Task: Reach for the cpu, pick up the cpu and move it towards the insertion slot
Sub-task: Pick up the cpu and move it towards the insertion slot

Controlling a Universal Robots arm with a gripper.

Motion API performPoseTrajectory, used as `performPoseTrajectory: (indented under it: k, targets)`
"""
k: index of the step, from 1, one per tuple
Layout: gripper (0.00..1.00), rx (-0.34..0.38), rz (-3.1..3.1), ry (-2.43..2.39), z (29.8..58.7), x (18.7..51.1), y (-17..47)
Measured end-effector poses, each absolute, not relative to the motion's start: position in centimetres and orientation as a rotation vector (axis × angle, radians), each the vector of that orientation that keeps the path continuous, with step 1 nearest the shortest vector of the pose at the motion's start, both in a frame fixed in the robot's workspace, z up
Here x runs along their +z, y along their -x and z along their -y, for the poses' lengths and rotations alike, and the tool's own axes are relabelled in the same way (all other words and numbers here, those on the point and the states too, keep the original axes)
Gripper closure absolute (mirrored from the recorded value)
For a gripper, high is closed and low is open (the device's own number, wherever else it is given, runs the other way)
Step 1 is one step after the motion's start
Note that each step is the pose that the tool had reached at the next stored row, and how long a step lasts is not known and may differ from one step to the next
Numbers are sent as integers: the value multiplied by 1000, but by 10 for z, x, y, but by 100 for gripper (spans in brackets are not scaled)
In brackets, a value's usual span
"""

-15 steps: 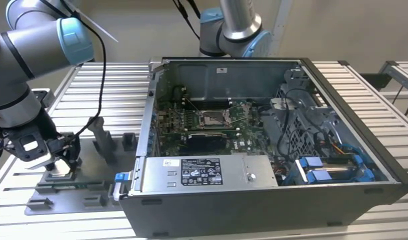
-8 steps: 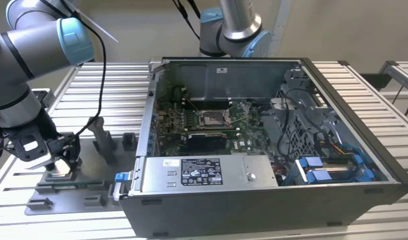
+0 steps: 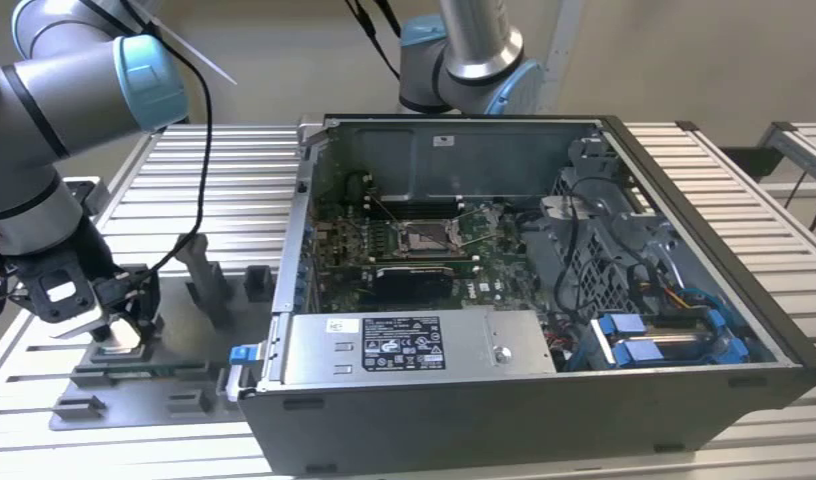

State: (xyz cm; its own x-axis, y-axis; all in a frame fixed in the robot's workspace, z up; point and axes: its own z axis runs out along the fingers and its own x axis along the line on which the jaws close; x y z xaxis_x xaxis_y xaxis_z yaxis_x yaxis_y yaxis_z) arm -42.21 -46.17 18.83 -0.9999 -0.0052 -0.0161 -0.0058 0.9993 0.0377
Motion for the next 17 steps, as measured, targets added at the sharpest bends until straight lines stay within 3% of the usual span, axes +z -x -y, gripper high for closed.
performPoseTrajectory:
  k: [17]
  targets:
    - [100,59,-3125,9,462,200,422]
